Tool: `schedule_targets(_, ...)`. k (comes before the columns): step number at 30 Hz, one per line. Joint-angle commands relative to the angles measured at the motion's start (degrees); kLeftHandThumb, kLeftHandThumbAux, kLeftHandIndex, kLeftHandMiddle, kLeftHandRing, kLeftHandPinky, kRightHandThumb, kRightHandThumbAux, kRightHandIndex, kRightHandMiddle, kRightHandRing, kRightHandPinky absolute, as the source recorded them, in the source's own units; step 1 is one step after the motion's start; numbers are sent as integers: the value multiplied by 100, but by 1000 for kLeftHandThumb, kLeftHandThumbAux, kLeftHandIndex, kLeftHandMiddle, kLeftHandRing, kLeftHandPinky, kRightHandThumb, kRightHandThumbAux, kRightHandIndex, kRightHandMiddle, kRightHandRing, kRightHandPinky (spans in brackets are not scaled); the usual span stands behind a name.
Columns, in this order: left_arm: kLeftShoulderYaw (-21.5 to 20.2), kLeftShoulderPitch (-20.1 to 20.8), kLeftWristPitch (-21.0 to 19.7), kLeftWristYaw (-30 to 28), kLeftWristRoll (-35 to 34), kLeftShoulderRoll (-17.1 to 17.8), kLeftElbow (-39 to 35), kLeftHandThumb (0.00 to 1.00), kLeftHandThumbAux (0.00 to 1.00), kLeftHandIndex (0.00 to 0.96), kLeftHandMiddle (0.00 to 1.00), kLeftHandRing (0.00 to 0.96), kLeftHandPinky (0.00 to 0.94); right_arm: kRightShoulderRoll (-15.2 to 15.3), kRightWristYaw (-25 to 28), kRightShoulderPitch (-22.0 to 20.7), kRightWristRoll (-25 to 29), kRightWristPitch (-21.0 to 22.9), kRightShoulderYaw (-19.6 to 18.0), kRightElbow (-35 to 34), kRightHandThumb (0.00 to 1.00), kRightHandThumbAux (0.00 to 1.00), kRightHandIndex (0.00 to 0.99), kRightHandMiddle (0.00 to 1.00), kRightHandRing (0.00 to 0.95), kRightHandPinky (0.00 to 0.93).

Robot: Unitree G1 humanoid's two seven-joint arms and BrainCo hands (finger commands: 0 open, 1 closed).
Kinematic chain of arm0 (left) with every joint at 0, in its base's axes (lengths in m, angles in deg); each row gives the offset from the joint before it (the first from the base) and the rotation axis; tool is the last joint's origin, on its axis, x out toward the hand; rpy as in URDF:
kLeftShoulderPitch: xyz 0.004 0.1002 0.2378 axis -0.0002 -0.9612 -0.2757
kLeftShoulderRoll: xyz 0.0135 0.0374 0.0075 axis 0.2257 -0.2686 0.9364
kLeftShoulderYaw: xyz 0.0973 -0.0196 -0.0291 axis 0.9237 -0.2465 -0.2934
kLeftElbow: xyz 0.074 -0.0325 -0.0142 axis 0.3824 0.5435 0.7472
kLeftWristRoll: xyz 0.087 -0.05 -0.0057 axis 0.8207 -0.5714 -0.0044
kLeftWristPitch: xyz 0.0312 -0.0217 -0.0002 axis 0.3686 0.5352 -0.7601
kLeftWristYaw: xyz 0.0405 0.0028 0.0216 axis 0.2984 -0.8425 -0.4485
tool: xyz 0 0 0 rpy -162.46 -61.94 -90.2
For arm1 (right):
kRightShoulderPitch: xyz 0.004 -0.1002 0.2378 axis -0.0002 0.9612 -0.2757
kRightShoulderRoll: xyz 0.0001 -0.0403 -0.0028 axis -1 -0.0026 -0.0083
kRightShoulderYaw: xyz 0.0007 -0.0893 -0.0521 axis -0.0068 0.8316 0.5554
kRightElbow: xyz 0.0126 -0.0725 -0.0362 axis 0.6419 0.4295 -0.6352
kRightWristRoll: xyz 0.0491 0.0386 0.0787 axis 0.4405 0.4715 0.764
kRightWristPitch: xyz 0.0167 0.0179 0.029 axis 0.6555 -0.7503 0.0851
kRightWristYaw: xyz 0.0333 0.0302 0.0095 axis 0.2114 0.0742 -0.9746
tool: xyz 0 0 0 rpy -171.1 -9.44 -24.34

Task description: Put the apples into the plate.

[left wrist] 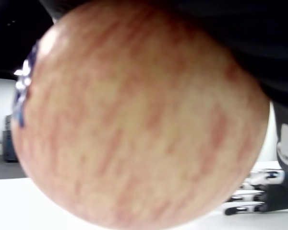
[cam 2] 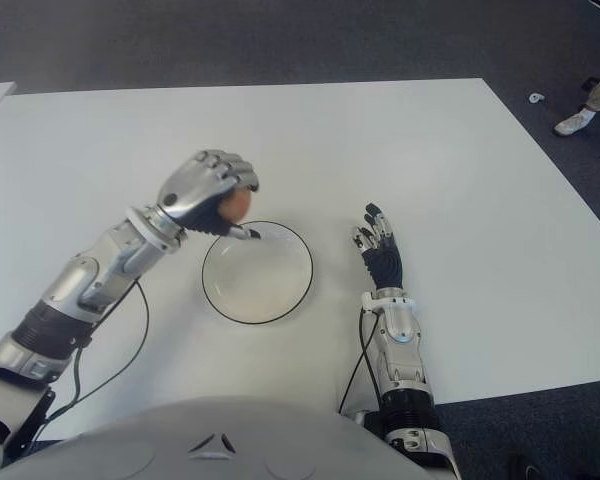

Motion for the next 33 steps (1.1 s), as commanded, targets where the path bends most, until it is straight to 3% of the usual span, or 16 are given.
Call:
schedule_targets(1,75,-111,193,212,169,-24,163,752,691,445,855,867,850,-130,-83,343,-164,535,129,487,119,552,8,40,0,0)
schedule_targets(20,457,-181,334,346,475,-463,649,751,690,446,843,866,848,-192,-134,473,-100,514,114,295,114,568,23,82,23,0)
schedule_targets(33,768,-103,182,-88,383,-750,1011,751,689,446,839,859,839,-212,-113,476,-49,493,64,379,102,556,19,78,6,0)
